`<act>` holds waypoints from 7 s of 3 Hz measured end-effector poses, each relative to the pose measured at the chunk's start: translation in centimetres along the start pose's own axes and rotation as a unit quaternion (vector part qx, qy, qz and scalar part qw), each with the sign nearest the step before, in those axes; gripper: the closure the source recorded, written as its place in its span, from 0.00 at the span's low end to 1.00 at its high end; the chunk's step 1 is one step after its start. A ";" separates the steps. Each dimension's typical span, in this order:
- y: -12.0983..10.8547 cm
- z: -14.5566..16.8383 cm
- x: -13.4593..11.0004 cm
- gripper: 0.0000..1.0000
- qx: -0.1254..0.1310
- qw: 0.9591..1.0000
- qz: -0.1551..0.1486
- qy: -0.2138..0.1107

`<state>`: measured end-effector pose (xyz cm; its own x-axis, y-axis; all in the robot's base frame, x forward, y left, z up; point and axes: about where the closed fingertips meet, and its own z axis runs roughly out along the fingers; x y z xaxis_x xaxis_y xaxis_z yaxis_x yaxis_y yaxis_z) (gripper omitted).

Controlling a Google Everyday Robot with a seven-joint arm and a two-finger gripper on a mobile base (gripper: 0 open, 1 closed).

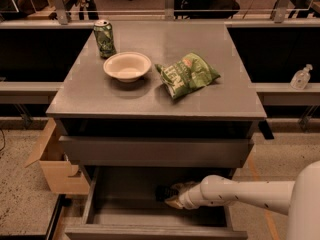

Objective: Pick rxbar chocolate from middle drawer and place on counter

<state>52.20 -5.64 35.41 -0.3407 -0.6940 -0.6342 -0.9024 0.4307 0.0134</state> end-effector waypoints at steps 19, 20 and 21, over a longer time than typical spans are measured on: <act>12.6 -29.8 -32.2 1.00 0.097 0.878 -0.454 -0.117; 10.1 -30.9 -33.9 1.00 0.111 0.866 -0.473 -0.119; 10.1 -30.9 -33.9 1.00 0.111 0.866 -0.473 -0.119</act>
Offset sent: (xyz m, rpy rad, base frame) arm -0.0046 0.0235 0.1102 0.2753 -0.2494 0.1910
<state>46.45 4.43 80.93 0.6111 -0.6701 -0.4214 -0.6656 -0.1469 -0.7317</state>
